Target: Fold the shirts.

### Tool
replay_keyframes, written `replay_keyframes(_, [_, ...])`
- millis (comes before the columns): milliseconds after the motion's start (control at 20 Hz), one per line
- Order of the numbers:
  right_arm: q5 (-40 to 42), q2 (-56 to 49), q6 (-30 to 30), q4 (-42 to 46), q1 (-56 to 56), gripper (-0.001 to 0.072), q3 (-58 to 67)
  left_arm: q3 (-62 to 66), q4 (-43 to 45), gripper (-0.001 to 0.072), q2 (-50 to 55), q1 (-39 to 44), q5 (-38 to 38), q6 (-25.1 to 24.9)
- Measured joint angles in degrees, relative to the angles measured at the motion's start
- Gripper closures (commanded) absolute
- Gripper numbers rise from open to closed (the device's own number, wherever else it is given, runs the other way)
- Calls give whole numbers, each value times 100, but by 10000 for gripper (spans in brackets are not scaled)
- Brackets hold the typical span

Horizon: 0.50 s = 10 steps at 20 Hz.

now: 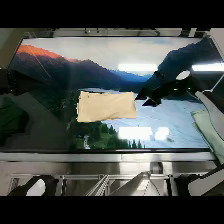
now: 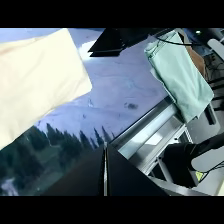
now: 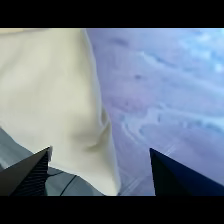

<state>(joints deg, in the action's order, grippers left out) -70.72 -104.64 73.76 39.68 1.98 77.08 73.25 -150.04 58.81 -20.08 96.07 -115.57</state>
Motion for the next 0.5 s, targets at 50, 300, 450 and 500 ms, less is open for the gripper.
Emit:
replay_keyframes(50, [11,-118,-66,-162,76,5,-15,0,0,693,-59,0,2,0])
replay_keyframes(300, [92,-485,-225,-835,522,9,-33,0,13,693,-260,0,81,22])
replay_keyframes(450, [387,-581,-297,-990,715,632,-44,0,13,694,-297,0,195,44])
replay_keyframes(500, [468,-621,-334,-1023,743,639,-55,0,11,694,-304,0,223,46])
